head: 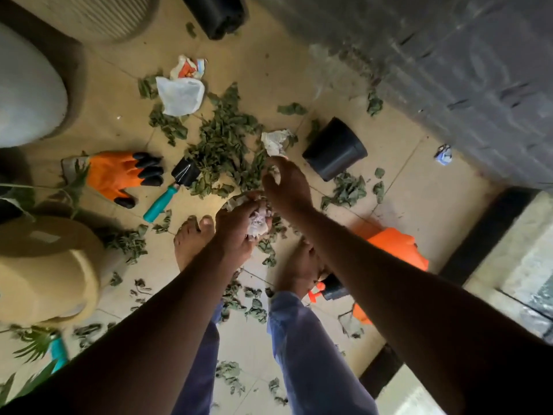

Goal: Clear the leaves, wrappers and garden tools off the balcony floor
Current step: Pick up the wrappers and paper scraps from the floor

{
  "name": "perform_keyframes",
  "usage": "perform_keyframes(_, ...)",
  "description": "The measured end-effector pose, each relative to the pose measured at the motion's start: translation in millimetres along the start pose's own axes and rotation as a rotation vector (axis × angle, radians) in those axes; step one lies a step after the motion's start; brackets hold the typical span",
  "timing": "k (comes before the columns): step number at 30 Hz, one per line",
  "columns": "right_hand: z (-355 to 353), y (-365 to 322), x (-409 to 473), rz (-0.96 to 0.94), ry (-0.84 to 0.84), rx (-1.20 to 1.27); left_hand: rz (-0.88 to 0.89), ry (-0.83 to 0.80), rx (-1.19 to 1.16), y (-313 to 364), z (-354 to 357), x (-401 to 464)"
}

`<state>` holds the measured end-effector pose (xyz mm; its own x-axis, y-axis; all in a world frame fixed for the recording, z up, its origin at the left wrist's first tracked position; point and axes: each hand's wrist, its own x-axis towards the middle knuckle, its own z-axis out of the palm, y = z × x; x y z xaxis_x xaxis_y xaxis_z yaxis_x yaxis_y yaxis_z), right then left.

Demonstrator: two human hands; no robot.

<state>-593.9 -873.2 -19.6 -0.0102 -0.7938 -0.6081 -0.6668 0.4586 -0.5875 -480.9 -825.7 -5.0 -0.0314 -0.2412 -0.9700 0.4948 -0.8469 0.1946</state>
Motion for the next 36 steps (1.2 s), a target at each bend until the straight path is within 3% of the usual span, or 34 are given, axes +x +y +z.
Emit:
perform_keyframes(5, 20, 14, 57, 0.109, -0.222, -0.414, -0.033, -0.029, -0.081, 8, -33, 27)
perform_keyframes(7, 22, 17, 65, 0.141, -0.209, -0.489, -0.008, -0.033, -0.085, 17, -41, 28)
perform_keyframes(11, 10, 10, 41, 0.099, 0.063, -0.351, 0.004, -0.063, -0.074, 31, -46, 22)
perform_keyframes(14, -6, -6, -1, 0.032, 0.211, -0.097, 0.0, -0.062, -0.069, 38, -43, 14)
perform_keyframes(19, -19, -17, -59, 0.064, 0.059, 0.342, 0.053, 0.029, 0.152, 41, -24, 8)
perform_keyframes(25, -7, -4, -75, 0.084, 0.133, 0.256, 0.046, -0.196, 0.169, 30, 17, -6)
perform_keyframes(28, -10, 7, -79, 0.089, 0.164, 0.079, 0.086, -0.299, 0.213, 14, 35, -10)
perform_keyframes(32, -21, 37, -84, 0.108, 0.151, -0.075, 0.083, -0.283, 0.155, -10, 58, -8)
perform_keyframes(36, -47, 70, -96, 0.087, -0.07, 0.087, -0.01, -0.192, 0.188, -39, 73, -1)
